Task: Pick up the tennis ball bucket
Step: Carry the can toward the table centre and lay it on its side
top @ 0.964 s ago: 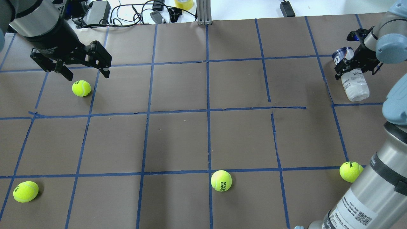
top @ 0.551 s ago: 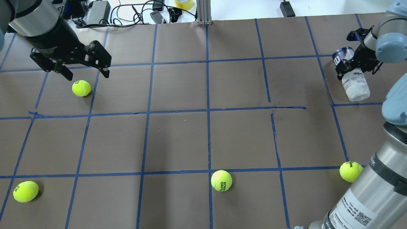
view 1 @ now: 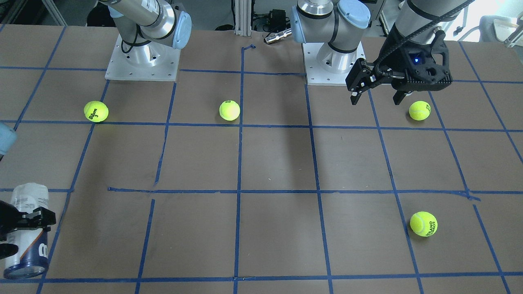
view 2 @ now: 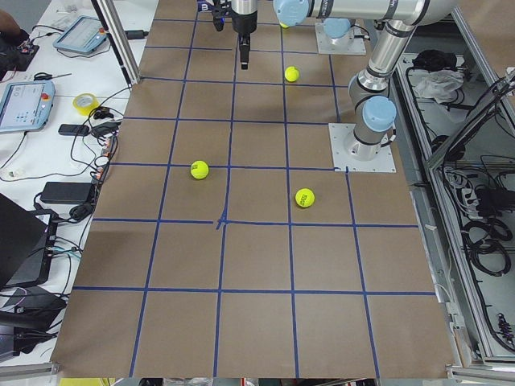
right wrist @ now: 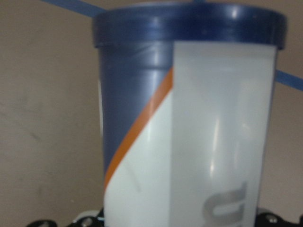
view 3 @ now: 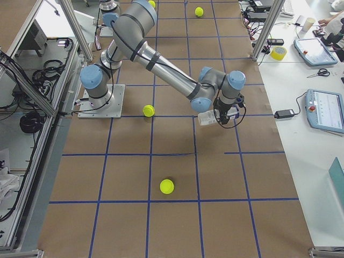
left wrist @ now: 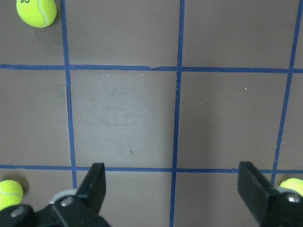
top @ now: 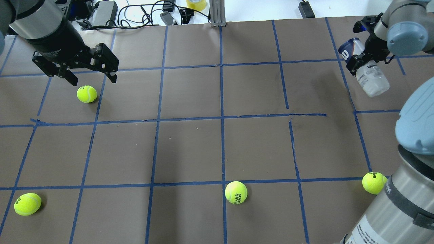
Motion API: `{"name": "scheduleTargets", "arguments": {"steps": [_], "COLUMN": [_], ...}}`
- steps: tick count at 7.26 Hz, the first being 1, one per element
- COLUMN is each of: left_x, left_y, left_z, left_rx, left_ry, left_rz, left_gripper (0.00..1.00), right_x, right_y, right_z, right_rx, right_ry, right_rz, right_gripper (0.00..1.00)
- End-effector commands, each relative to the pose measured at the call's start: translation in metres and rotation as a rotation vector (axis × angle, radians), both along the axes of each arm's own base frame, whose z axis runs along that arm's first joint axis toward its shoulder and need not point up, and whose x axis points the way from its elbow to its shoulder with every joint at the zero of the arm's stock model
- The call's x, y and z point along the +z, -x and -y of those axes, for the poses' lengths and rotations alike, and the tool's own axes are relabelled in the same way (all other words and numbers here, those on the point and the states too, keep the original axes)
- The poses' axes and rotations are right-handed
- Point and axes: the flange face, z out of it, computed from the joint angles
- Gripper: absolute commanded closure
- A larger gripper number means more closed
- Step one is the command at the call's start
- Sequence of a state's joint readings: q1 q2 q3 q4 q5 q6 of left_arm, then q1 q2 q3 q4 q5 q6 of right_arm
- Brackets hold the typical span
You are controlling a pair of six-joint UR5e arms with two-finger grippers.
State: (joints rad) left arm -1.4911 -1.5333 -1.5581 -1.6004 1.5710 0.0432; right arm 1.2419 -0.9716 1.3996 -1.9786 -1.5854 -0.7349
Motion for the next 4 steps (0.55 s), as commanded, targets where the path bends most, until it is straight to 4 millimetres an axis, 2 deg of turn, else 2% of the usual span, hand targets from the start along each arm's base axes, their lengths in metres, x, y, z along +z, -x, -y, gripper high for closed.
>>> {"name": "scheduleTargets", "arguments": {"steps": [1, 3, 4], "left_x": [0.001, 0.002, 0.002], "left_y": [-0.001, -0.015, -0.022], "left_z": [0.001, 0.003, 0.004], "left_rx": [0.000, 0.029, 0.035], "left_ry": [0.005, 0.009, 0.010], "left_rz": [0.000, -0.008, 0.000], "left_gripper": [0.00, 0.00, 0.00], "right_x": [0.026, 0.046, 0.050], "right_y": [-0.122, -0.218, -0.274], "right_z": [0.001, -0.017, -0.030], "right_rx": [0.350, 0.549, 0.697], "right_ry": [0.032, 0.060, 0.070], "right_rz": [0.008, 0.002, -0.003], "right_gripper": [0.34, 0.35, 0.35]}}
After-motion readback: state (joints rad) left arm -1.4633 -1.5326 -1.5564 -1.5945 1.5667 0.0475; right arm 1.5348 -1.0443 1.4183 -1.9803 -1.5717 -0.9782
